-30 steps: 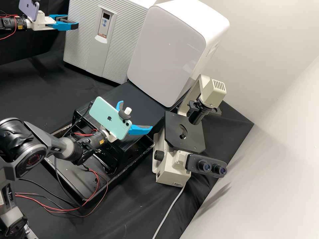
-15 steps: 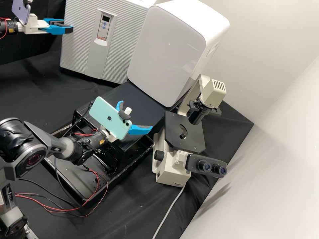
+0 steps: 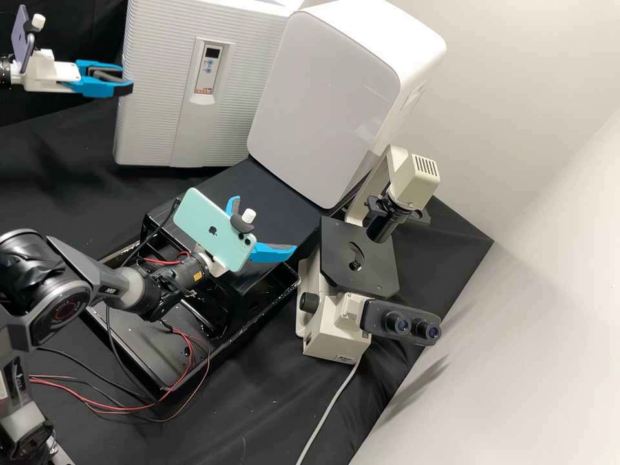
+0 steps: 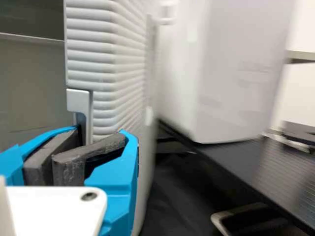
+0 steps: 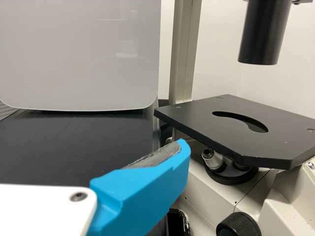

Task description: Open the incubator door

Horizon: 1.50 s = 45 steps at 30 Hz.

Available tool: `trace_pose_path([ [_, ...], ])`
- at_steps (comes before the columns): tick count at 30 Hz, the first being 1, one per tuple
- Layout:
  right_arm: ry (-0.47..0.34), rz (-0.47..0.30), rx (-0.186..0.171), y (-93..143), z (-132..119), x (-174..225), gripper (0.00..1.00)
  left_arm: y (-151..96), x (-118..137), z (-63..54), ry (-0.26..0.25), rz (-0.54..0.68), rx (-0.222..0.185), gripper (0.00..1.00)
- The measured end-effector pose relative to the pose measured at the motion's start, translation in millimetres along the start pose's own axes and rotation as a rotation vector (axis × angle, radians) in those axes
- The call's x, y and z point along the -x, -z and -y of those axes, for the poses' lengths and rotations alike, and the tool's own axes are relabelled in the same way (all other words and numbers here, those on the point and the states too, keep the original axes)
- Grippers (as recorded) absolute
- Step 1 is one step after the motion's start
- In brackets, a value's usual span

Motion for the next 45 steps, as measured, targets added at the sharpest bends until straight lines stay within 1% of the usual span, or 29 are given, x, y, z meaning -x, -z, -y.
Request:
trace_pose_path([
  [2,0.0,0.0,0.0,0,0,0,1.0,-15,3,0.8,-0.014,0.087,-0.014,0.0],
  [4,0.0,0.0,0.0,0,0,0,1.0,-25,7,4.1,0.001,0.135,-0.029,0.0],
  [7,0.0,0.0,0.0,0,0,0,1.0,-40,17,4.2,-0.021,0.212,-0.021,0.0],
  [11,0.0,0.0,0.0,0,0,0,1.0,-49,26,3.4,-0.034,0.228,-0.023,0.0],
  [13,0.0,0.0,0.0,0,0,0,1.0,-51,30,3.9,-0.037,0.225,-0.016,0.0],
  [16,0.0,0.0,0.0,0,0,0,1.0,-53,34,4.5,-0.063,0.199,0.011,0.0],
  [18,0.0,0.0,0.0,0,0,0,1.0,-52,36,2.4,-0.099,0.146,0.032,0.0],
  [19,0.0,0.0,0.0,0,0,0,1.0,-50,37,0.5,-0.121,0.103,0.038,1.0],
  [22,0.0,0.0,0.0,0,0,0,1.0,-46,38,-3.4,-0.163,-0.01,0.023,1.0],
  [24,0.0,0.0,0.0,0,0,0,1.0,-41,38,-5.7,-0.183,-0.104,0.006,1.0],
  [25,0.0,0.0,0.0,0,0,0,1.0,-39,38,-5.8,-0.186,-0.139,-0.009,1.0],
  [27,0.0,0.0,0.0,0,0,0,1.0,-33,40,-8.3,-0.211,-0.215,-0.014,1.0],
  [28,0.0,0.0,0.0,0,0,0,1.0,-30,41,-8.9,-0.212,-0.251,-0.041,1.0],
  [29,0.0,0.0,0.0,0,0,0,1.0,-29,41,-9.3,-0.216,-0.265,-0.041,1.0],
  [30,0.0,0.0,0.0,0,0,0,1.0,-27,42,-9.9,-0.221,-0.297,-0.058,1.0],
  [31,0.0,0.0,0.0,0,0,0,1.0,-25,43,-10.7,-0.229,-0.32,-0.061,1.0],
  [34,0.0,0.0,0.0,0,0,0,1.0,-21,44,-11.3,-0.232,-0.367,-0.086,1.0],
  [36,0.0,0.0,0.0,0,0,0,1.0,-20,45,-12.0,-0.233,-0.387,-0.118,1.0],
  [40,0.0,0.0,0.0,0,0,0,1.0,-15,47,-13.7,-0.236,-0.452,-0.202,1.0],
  [41,0.0,0.0,0.0,0,0,0,1.0,-12,47,-12.9,-0.238,-0.484,-0.209,1.0],
  [43,0.0,0.0,0.0,0,0,0,1.0,-6,47,-9.8,-0.234,-0.515,-0.194,1.0],
  [45,0.0,0.0,0.0,0,0,0,1.0,1,46,-5.3,-0.226,-0.516,-0.183,1.0],
])
